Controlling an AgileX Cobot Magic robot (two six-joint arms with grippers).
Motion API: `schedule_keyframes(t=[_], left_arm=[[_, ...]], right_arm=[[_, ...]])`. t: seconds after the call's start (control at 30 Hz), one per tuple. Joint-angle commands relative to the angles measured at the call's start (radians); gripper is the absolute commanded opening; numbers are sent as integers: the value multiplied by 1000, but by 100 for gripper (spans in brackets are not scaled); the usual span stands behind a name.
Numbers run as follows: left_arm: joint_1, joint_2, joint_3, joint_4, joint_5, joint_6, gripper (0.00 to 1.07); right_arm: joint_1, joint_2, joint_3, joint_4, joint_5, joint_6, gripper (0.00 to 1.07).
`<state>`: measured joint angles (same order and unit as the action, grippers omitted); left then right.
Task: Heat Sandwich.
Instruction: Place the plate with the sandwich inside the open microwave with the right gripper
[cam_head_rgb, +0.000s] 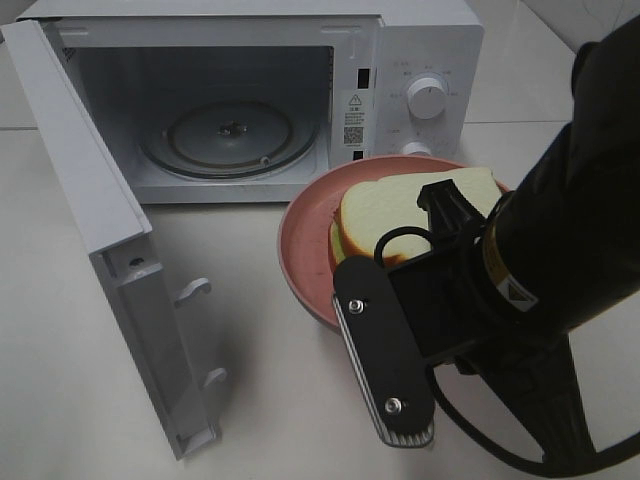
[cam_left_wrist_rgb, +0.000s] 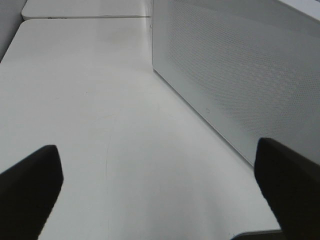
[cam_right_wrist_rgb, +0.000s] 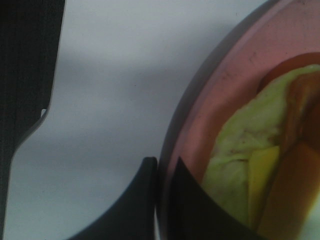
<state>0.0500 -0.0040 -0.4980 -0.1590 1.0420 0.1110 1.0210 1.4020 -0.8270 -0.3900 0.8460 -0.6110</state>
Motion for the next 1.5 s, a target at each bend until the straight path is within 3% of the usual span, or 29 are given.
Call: schedule_keyframes(t=[0.03,0.47,0.8,1.07,1.5], left_arm=[[-2,-27,3,-6,-14,-5,101],[-2,-27,3,-6,-14,-5,101],[-2,-27,3,-6,-14,-5,101],[-2,-27,3,-6,-14,-5,101],[-2,-27,3,-6,-14,-5,101]], right_arm=[[3,-8,1,-20,-60,-53,0],[-116,-8,1,49,-141,-372,0],[-256,-8,1,253,-185,-841,0],[-357,-5,0,323,-181,-1013,0],[-350,-5,0,390,-211,-1046,0]])
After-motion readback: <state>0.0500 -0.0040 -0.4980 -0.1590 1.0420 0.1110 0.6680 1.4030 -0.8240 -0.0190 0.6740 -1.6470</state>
